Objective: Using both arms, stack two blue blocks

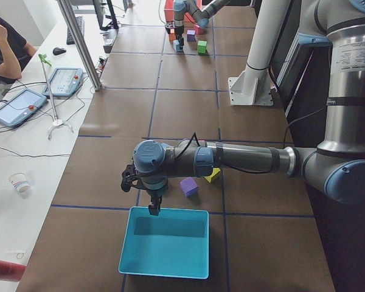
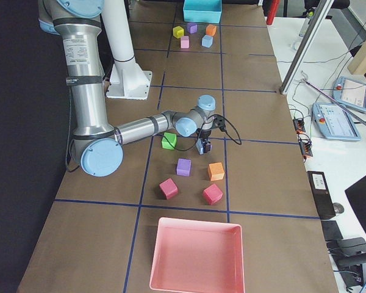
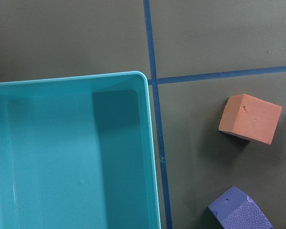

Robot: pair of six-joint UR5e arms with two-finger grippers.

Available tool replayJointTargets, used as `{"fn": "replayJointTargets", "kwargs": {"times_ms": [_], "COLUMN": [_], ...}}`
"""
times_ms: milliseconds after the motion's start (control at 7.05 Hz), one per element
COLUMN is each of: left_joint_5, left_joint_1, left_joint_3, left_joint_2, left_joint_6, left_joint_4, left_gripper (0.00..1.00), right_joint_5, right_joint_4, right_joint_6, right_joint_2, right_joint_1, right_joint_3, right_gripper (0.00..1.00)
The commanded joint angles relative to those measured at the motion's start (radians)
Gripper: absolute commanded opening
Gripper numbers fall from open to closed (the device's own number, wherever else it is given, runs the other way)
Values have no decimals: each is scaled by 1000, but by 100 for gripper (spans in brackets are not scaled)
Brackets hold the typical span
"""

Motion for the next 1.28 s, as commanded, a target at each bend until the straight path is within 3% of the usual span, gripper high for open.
{"fn": "replayJointTargets", "kwargs": {"times_ms": [0,284,568,852,994,1135], "left_joint_5": [0,0,0,0,0,0], "left_joint_1": [0,0,0,0,0,0], "left_joint_3": [0,0,0,0,0,0], "left_joint_2": [0,-2,-5,-6,-6,-6], "left_joint_6": [0,-2,-2,-2,-2,-2], "left_joint_4": [0,0,0,0,0,0], "left_gripper": [100,100,100,100,100,100], "right_joint_5": [11,34,103,100,94,48], "right_joint_4": [0,-2,-22,-309,-400,-405], "right_joint_6": [-1,-17,-4,15,102,255], "right_joint_2": [5,5,29,240,344,417], "right_joint_1": [14,53,98,92,48,-25], "right_joint_3": [2,13,56,77,71,50], "right_gripper": [36,2,1,2,2,2]}}
